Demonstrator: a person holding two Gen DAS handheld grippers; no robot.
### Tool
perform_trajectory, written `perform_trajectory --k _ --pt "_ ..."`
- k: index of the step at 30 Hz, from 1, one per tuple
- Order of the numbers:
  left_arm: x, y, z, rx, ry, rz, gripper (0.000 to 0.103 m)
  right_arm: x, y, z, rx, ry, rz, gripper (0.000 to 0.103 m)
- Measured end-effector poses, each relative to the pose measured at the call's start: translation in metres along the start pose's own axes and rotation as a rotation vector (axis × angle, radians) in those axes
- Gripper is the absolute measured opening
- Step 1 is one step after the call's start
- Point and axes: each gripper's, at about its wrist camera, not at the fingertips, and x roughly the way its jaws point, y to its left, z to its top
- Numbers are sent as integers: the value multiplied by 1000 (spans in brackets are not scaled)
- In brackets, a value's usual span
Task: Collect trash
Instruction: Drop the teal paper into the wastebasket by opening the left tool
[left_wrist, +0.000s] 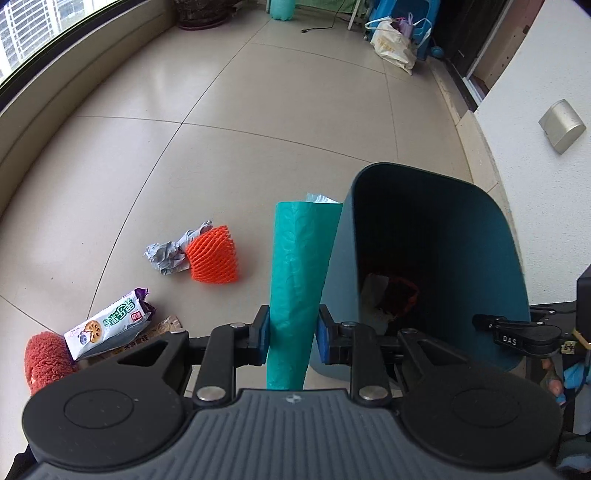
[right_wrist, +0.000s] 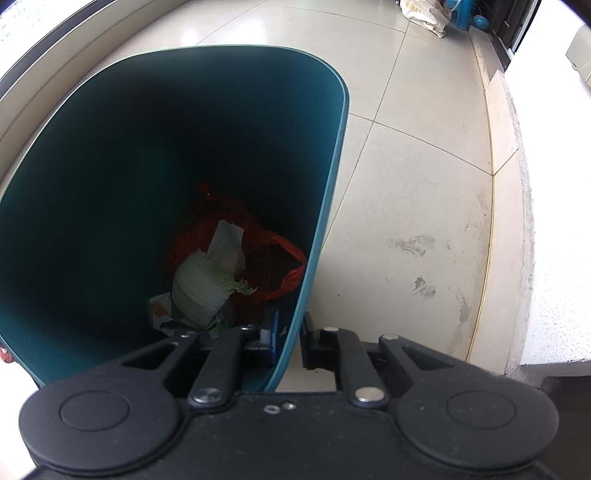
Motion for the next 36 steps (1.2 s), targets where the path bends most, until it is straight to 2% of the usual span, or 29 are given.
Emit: perform_trajectory --k 4,7,11,18,25,28,30,31,36 --pt "-12 -49 12 79 -29 -86 24 0 0 1 -1 -1 2 12" --pt "2 -83 16 153 -14 -74 24 0 0 1 -2 -2 3 12" --pt "33 -113 16 198 28 -70 24 -1 0 2 6 -2 6 12" --pt "94 -132 14 207 146 -54 24 1 -2 2 10 -9 27 12" --pt "129 -136 4 203 211 -32 28 -2 -3 1 8 -15 39 12" --pt "135 -133 1 186 227 -54 36 -6 -4 1 7 -25 41 12" --pt "135 -135 2 183 216 -70 68 -6 -7 -1 11 -29 46 12" --pt "133 -135 1 183 200 -78 71 -5 -10 -2 13 -30 50 12" --pt "116 -139 -2 214 158 -108 71 -8 -14 -6 15 -32 52 12"
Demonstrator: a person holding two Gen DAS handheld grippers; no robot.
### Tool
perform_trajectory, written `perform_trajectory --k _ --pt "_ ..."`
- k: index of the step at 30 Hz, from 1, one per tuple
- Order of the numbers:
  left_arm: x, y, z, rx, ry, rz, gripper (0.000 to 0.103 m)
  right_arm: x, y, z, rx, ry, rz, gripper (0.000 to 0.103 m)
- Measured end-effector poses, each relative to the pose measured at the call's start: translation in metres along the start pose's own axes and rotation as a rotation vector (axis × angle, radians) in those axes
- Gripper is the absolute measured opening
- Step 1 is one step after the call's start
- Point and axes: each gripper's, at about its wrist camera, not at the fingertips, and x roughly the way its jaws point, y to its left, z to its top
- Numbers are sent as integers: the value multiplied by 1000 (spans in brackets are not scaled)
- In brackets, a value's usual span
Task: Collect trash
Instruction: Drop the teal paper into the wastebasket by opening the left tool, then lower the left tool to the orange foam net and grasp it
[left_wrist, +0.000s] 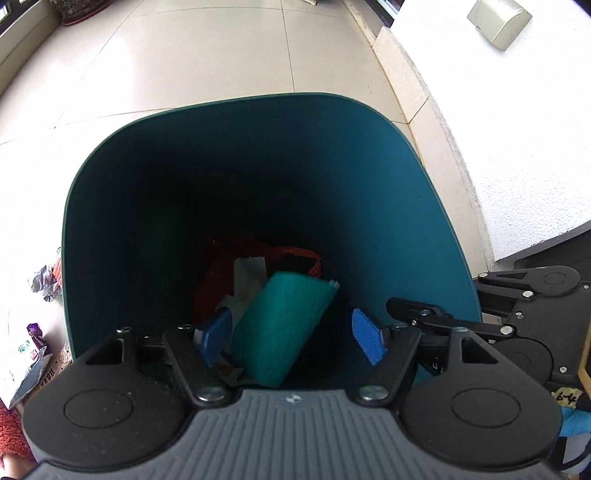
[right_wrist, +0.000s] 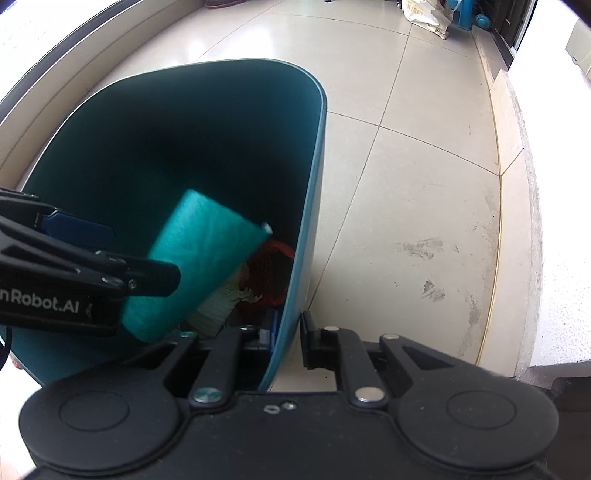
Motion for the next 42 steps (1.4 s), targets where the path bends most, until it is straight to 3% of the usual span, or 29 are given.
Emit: perform_trajectory --k 6,9,14,19,27,30,37,42 --pt "-45 9 -10 -3 -87 -36 72 -3 0 0 1 -3 -3 11" --pt "-67 25 -15 -35 -133 -44 78 -3 -2 -1 12 -3 5 11" --pt "-90 70 -17 -87 -198 33 80 -6 -2 0 14 -8 0 11" --pt "-86 136 -21 -230 -207 116 80 -9 -5 -1 30 -12 8 11" --pt "-8 230 -14 -414 -104 208 80 -16 -6 1 31 -8 10 11" --pt "29 257 -13 -465 -58 203 80 -14 -5 2 18 -4 7 12" --pt "112 294 -2 -537 12 225 80 -3 4 2 -32 32 -9 12" --pt "167 309 4 -512 95 304 80 4 12 6 -76 56 -22 14"
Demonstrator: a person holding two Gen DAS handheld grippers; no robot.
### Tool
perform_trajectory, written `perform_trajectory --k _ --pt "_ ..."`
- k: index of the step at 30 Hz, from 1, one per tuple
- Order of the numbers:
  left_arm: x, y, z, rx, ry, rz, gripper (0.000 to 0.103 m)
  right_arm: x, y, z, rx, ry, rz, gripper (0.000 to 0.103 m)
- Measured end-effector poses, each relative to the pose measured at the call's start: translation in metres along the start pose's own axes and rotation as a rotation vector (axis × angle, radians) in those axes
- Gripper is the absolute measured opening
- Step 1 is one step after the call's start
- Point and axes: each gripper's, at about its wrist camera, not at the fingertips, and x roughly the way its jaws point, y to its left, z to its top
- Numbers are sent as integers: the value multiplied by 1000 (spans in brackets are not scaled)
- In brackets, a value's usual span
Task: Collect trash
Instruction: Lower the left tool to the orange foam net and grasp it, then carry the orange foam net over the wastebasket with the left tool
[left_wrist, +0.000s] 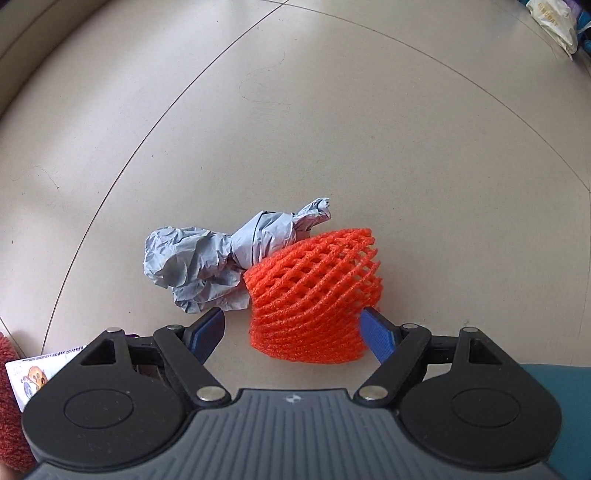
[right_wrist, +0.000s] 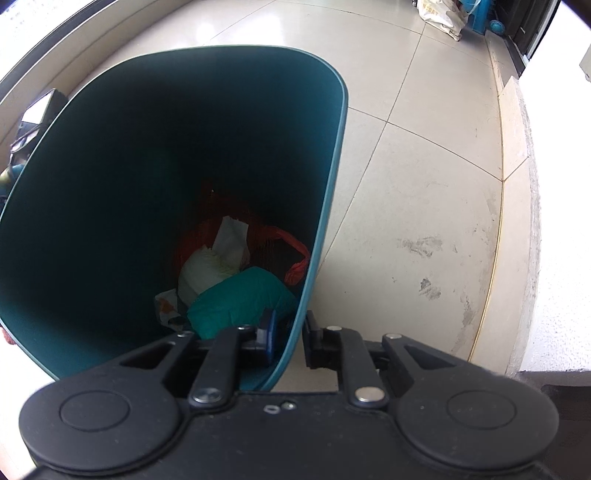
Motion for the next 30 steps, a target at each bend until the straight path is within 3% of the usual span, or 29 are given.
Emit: perform_trajectory --k 4,6,8,11,21,30 --pt "19 4 -2 0 24 27 77 4 -1 4 37 18 20 14" --pt "18 9 -6 -3 31 14 47 7 0 5 37 20 13 14" --pt "15 18 -10 -46 56 -16 33 7 0 5 40 17 12 13" --pt "-1 29 -18 -71 35 -35 21 5 0 1 37 2 0 13" --pt "-100 55 -55 -60 -28 -88 20 4 4 -15 50 -45 -15 10" --pt "-227 10 -79 93 -168 -148 20 -15 -1 -17 84 -98 -8 10"
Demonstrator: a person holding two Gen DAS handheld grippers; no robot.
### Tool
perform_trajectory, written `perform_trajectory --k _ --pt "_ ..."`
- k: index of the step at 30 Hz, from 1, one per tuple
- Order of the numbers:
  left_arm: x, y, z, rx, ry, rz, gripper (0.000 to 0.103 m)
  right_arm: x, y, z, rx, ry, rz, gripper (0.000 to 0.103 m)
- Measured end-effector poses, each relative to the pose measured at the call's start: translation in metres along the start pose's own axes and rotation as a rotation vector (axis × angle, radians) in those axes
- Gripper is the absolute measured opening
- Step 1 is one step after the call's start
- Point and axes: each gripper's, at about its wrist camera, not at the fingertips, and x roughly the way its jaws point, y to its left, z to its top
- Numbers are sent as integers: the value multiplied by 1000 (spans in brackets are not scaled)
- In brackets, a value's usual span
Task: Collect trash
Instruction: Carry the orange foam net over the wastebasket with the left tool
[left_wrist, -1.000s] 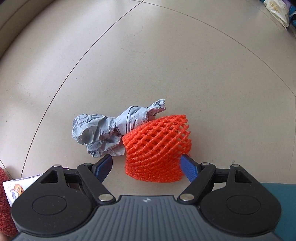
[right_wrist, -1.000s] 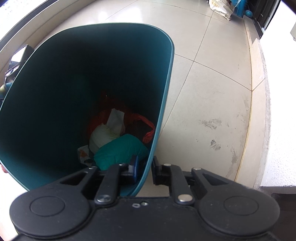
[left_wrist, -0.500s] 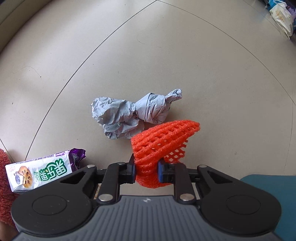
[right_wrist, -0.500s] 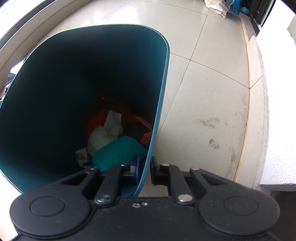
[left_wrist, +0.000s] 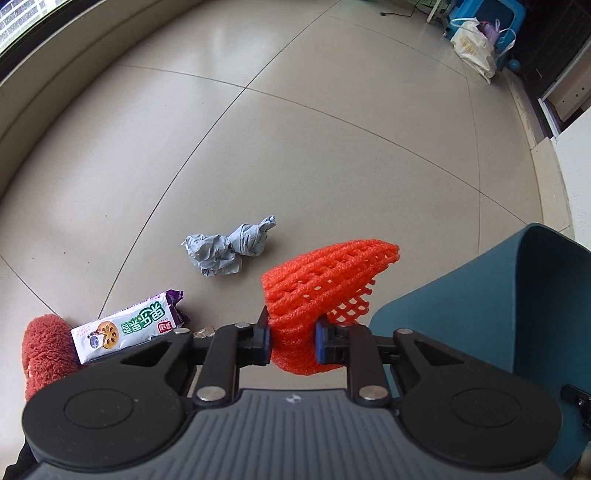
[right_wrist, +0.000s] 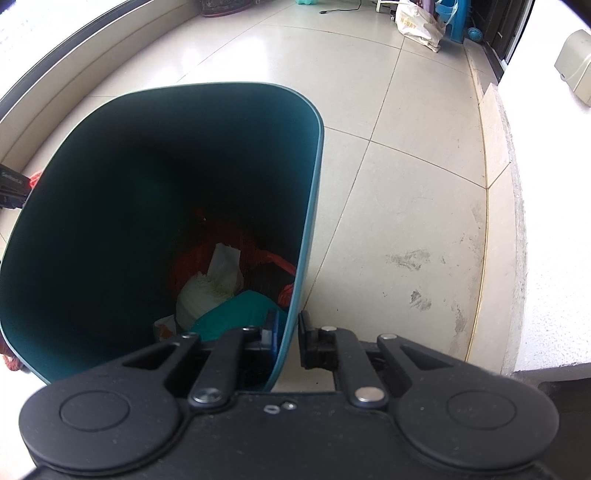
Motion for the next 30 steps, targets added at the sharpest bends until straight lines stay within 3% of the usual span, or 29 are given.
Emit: perform_trajectory --k 6,12,21,30 --pt "-66 -46 -12 87 -87 -66 20 -9 5 -3 -5 -29 -16 9" --pt "-90 -98 -28 206 -106 -134 20 -18 3 -8 7 -55 -11 9" --pt "-49 -168 -57 344 -15 -110 20 -20 5 -12 -7 -62 -11 9" --pt "9 -199 -73 402 116 -66 20 -22 2 -7 -15 -67 0 10"
